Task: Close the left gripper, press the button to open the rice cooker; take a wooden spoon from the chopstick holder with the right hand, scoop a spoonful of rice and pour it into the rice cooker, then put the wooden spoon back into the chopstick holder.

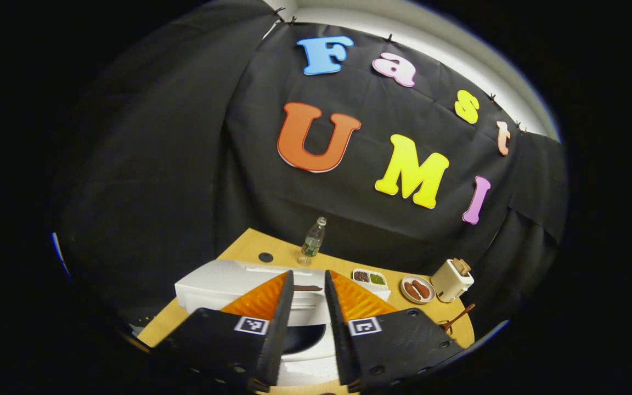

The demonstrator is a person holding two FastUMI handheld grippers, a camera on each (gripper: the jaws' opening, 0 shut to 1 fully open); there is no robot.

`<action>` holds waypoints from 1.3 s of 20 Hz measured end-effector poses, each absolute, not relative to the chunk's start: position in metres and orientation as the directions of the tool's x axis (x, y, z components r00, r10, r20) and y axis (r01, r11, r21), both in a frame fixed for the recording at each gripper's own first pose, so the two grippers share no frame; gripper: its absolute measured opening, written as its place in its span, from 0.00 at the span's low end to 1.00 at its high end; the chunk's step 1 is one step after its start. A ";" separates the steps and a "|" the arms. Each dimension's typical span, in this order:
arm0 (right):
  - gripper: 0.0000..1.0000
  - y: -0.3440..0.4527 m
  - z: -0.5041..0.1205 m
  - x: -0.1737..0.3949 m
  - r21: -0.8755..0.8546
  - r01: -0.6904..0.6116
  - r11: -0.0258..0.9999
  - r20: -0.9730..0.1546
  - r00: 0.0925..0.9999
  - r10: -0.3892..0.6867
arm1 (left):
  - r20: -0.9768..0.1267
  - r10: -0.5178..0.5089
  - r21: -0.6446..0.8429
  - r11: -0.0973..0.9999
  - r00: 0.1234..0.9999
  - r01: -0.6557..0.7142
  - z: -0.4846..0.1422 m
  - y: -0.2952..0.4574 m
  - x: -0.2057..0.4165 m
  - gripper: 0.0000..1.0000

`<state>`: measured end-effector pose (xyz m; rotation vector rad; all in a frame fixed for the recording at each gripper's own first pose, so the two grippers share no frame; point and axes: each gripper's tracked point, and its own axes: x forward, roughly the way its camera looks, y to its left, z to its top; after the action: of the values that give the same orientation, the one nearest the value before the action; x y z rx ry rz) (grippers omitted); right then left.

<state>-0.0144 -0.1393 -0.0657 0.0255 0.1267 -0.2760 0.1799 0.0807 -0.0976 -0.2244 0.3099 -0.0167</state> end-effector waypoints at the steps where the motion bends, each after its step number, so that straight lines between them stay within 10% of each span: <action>1: 1.00 -0.140 -0.065 -0.016 0.005 0.275 0.961 -0.126 0.954 -0.272 | -0.276 -0.055 -0.204 0.979 0.960 -0.003 -0.089 0.078 0.185 0.61; 5: 1.00 -0.142 -0.070 -0.025 0.011 0.281 0.960 -0.142 0.950 -0.277 | -0.252 -0.013 -0.160 0.987 0.968 -0.028 -0.077 0.079 0.194 0.95; 14: 1.00 -0.152 -0.080 -0.027 0.031 0.270 0.962 -0.199 0.945 -0.259 | -0.053 -0.027 -0.056 0.998 0.998 0.024 -0.030 0.031 0.139 0.94; 26: 1.00 -0.193 -0.229 0.100 0.181 0.211 0.960 -0.389 0.913 -0.127 | -0.069 -0.051 -0.029 0.998 0.996 0.049 -0.017 0.000 0.060 0.94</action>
<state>0.0997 -0.1929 -0.2288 0.2227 0.3838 -0.1758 0.0595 0.0003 -0.0172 -0.0269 0.0701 -0.0501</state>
